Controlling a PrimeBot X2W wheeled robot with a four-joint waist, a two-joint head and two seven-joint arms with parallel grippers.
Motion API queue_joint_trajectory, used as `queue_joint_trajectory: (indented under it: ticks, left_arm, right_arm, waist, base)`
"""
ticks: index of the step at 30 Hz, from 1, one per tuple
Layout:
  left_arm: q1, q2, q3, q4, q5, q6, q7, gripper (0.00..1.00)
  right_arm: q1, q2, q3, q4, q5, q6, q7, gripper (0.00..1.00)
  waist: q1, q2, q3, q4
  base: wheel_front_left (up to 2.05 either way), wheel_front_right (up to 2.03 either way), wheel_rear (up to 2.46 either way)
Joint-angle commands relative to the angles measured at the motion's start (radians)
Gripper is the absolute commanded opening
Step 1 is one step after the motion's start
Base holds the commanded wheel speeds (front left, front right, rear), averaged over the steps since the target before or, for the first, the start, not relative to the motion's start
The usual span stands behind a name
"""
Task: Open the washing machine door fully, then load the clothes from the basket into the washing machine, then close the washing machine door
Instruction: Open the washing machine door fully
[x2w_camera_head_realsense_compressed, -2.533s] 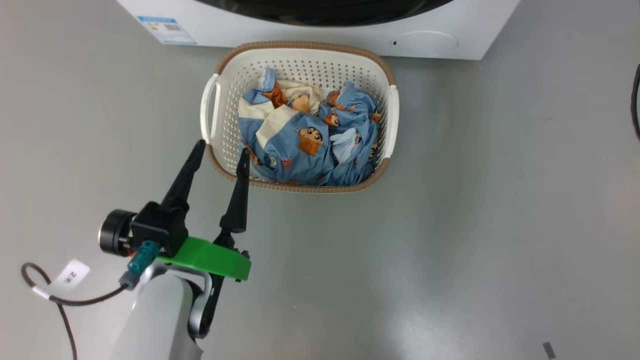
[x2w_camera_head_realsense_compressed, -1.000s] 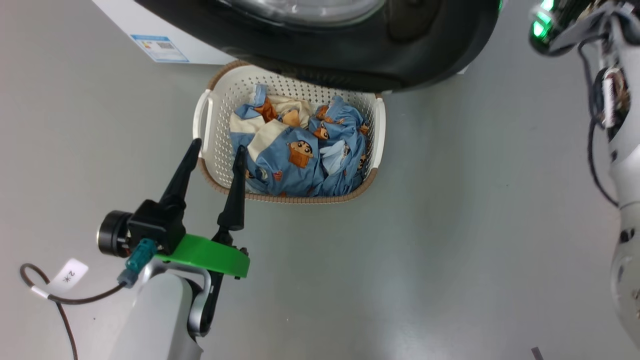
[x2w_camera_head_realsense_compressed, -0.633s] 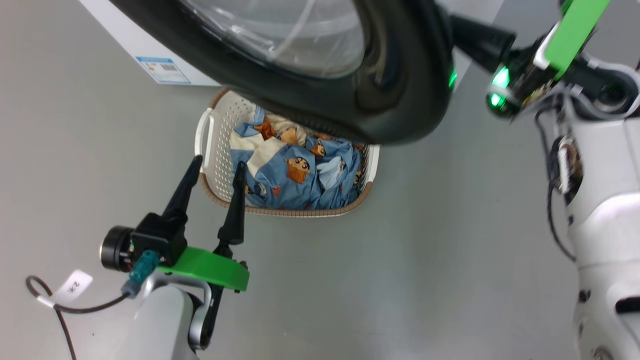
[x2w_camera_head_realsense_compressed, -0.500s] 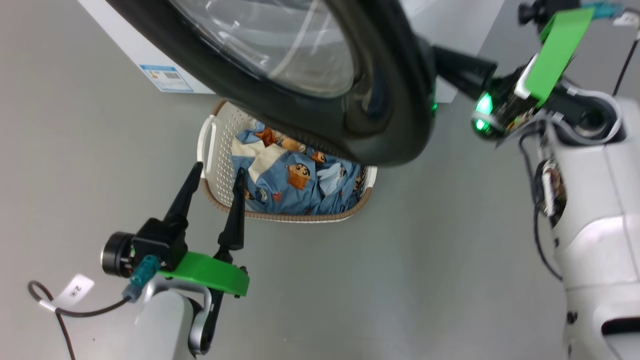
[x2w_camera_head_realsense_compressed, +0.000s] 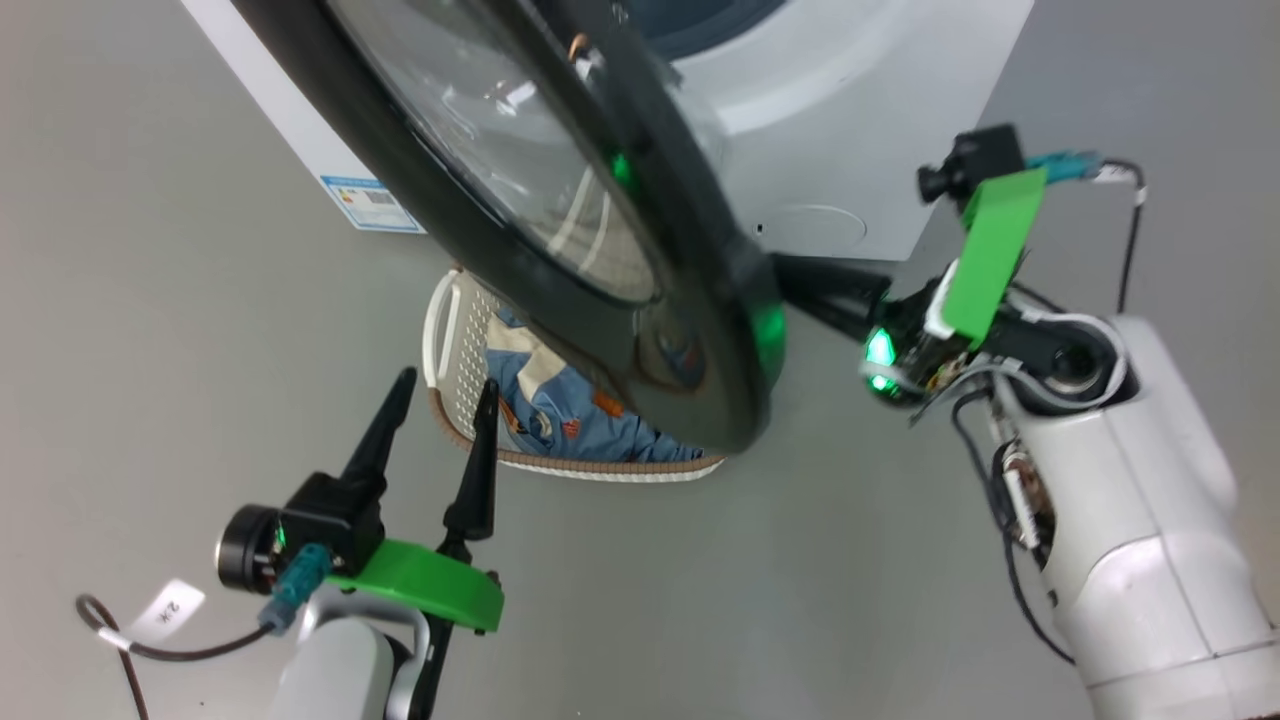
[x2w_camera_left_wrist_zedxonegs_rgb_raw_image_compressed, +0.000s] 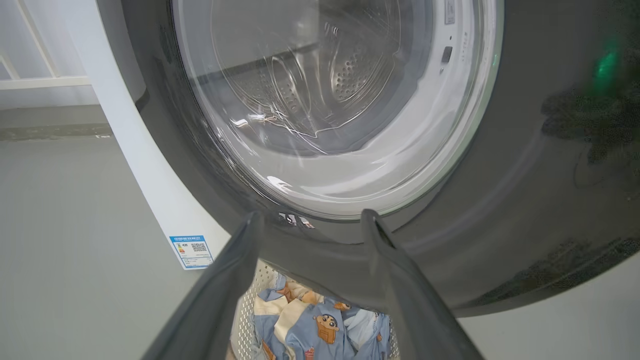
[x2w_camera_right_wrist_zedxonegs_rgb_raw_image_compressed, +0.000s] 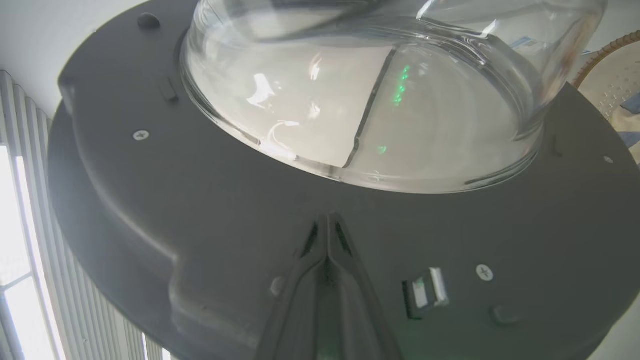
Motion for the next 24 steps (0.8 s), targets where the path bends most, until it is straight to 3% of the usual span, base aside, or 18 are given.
queue_joint_trajectory:
  ticks: [1, 14, 24]
  left_arm:
    - [0.017, 0.02, 0.026, -0.013, -0.003, 0.01, -0.009, 1.0]
    - [0.042, 0.02, 0.014, 0.006, -0.009, 0.014, -0.009, 1.0]
    - [0.054, 0.02, 0.016, 0.015, -0.005, 0.012, -0.009, 1.0]
  right_arm:
    - [0.022, 0.031, 0.056, -0.021, 0.021, 0.002, -0.012, 0.0]
    - [0.069, 0.032, 0.238, -0.003, 0.142, 0.002, -0.098, 0.0]
    - [0.082, 0.032, 0.301, 0.011, 0.199, 0.002, -0.147, 0.0]
  waist:
    - [0.0, 0.0, -0.015, 0.007]
    - [0.0, 0.0, -0.067, 0.019]
    - [0.0, 0.0, -0.091, 0.013]
  base:
    - [0.0, 0.0, 0.0]
    - [0.0, 0.0, 0.0]
    - [0.0, 0.0, 0.0]
